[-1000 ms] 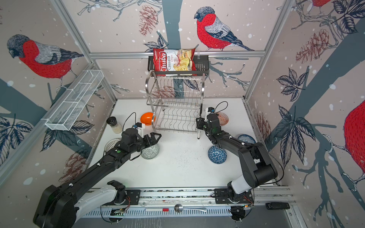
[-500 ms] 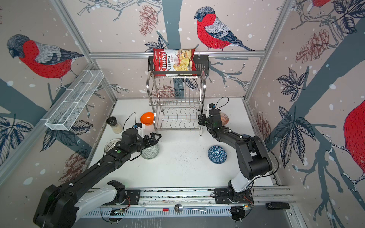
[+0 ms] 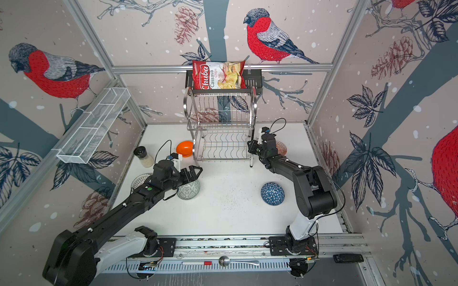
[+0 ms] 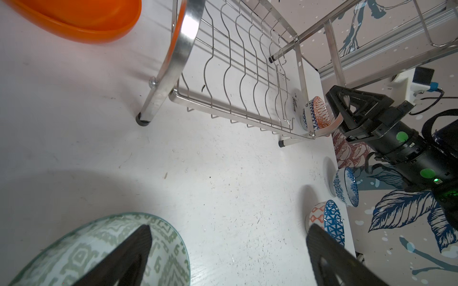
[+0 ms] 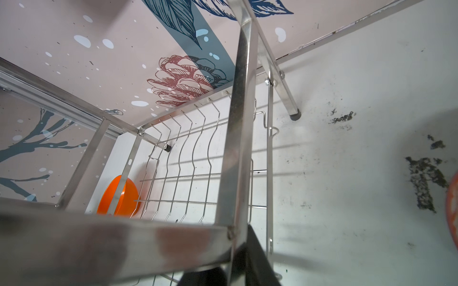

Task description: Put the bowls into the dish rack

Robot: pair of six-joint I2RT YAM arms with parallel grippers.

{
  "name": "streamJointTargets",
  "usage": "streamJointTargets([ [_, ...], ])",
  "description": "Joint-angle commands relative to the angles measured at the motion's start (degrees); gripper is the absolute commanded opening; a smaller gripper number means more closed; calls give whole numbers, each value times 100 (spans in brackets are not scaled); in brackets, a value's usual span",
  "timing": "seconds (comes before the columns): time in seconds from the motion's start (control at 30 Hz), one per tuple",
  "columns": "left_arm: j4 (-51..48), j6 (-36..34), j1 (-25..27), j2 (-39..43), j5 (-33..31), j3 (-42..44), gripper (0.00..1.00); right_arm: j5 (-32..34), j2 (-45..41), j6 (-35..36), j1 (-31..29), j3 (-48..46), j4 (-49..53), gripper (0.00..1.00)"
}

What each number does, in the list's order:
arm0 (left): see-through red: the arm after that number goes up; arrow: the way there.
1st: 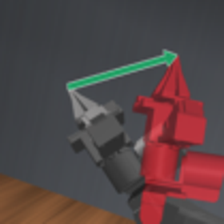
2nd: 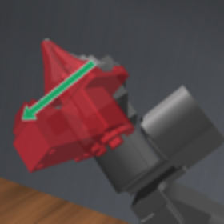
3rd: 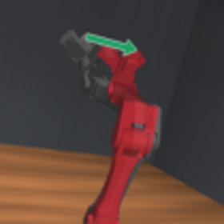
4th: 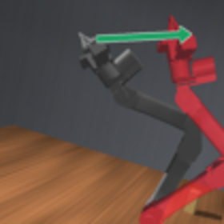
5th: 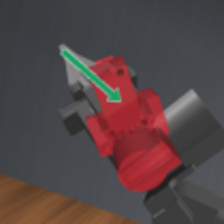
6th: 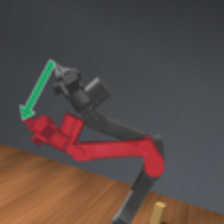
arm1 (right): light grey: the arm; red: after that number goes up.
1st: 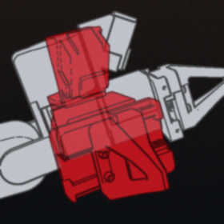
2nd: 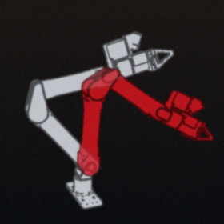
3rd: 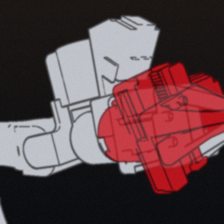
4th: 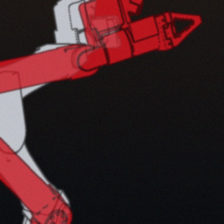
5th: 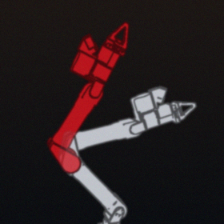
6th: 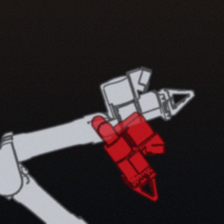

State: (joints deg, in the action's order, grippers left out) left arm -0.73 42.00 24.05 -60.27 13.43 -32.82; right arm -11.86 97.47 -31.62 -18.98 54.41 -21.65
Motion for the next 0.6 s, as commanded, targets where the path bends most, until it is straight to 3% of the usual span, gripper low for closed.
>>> streamJointTargets([
  [0.0,-19,-111,-15,8,-40,-76,97,17,-101,-77,21,-40,126,31],
  [0.57,-836,-209,-78,-97,-710,-262,98,170,-1189,72,6,-653,431,62],
])
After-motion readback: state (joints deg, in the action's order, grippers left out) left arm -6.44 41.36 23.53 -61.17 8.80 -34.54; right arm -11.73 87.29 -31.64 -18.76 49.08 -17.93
